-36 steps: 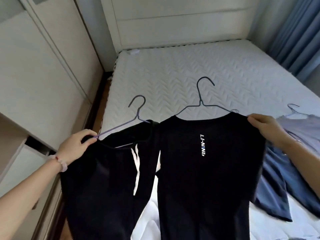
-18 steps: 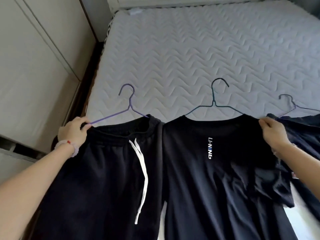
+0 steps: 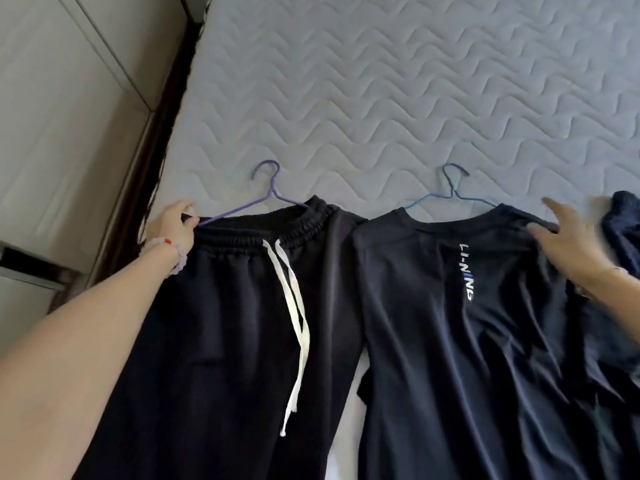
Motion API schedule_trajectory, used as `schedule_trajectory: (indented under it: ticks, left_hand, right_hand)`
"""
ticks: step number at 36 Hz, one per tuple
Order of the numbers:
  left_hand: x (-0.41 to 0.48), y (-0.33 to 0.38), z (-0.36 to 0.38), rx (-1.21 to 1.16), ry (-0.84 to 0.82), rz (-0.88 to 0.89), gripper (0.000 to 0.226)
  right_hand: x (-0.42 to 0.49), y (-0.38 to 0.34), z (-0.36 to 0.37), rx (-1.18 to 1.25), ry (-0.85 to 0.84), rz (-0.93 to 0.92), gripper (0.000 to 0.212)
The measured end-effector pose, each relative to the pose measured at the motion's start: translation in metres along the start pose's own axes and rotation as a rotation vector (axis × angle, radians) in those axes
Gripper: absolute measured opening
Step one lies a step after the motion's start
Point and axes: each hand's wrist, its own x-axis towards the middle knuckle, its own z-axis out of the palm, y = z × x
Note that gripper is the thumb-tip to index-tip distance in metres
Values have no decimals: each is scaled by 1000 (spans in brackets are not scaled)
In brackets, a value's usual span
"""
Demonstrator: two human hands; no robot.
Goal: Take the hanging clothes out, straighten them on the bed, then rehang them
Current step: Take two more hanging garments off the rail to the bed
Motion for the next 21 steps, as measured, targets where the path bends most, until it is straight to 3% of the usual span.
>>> schedule_trajectory:
  ticks: [5,11,15,21]
  left_hand:
    - [-46,-11,-11,-77,10,51,42]
    - [-156,-53,-39,-198,-51,-19,30]
    - [-259,-91,-49,-240,-86,-197,27]
    - [-427,-127,-56,-300,-93,-500,26]
  right_hand:
    - [-83,-27,29,335,-120,-72,43]
    - [-185,-33,51,543,-283,-6,26]
    - [-260,-33,60,634,-408,140,22]
    - [-374,-7,66,550,-641,244,23]
